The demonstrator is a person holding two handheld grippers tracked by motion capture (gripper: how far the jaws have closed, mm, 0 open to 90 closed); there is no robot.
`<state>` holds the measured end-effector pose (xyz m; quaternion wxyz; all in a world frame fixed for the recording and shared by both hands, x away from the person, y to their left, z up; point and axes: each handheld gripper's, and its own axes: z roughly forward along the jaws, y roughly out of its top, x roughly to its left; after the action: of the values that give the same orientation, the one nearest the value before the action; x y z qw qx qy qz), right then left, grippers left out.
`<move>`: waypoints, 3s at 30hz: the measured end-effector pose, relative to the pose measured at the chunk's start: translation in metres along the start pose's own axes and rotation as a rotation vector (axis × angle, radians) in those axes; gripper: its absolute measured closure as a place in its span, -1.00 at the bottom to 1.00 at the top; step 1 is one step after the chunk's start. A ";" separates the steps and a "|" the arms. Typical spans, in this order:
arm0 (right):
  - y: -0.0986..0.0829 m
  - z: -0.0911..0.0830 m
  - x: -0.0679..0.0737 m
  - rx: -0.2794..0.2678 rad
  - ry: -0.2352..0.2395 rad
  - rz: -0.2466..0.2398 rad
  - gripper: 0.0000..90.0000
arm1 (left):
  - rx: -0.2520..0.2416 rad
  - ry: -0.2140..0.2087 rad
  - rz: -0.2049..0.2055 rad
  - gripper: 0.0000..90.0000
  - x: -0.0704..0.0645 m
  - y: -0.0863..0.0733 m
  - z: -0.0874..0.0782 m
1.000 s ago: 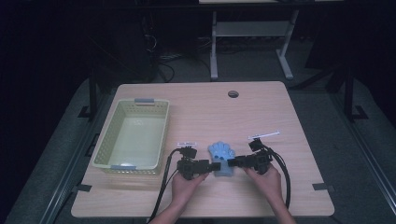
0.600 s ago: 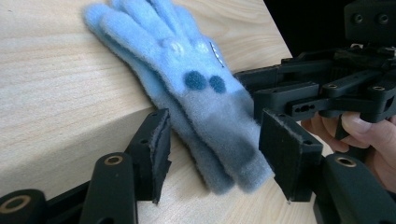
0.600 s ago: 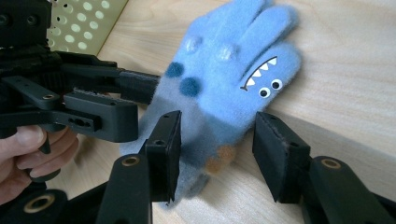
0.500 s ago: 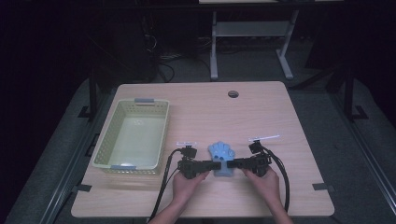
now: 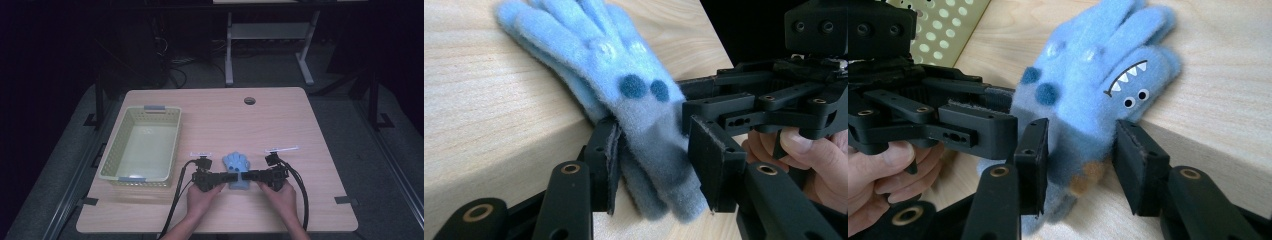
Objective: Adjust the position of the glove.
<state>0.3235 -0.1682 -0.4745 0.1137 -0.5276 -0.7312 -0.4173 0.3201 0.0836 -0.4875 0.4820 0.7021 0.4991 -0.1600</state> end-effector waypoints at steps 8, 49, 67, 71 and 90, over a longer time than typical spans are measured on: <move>-0.001 0.003 0.002 -0.007 0.000 0.015 0.43 | 0.009 -0.002 0.003 0.34 0.000 0.000 0.003; -0.003 -0.004 0.004 -0.062 0.102 0.065 0.70 | -0.026 -0.106 -0.039 0.69 0.005 0.005 -0.001; 0.008 -0.019 0.022 -0.112 0.113 0.026 0.70 | -0.041 -0.100 0.036 0.69 -0.016 0.023 -0.021; 0.013 -0.021 0.027 -0.112 0.109 0.010 0.70 | -0.048 -0.106 0.038 0.69 -0.017 0.026 -0.025; 0.026 -0.027 0.044 -0.116 0.102 -0.019 0.70 | -0.054 -0.114 0.061 0.69 -0.024 0.037 -0.040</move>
<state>0.3207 -0.1560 -0.4179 0.1164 -0.5042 -0.7041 -0.4863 0.3309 0.1022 -0.4322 0.5329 0.6937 0.4534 -0.1712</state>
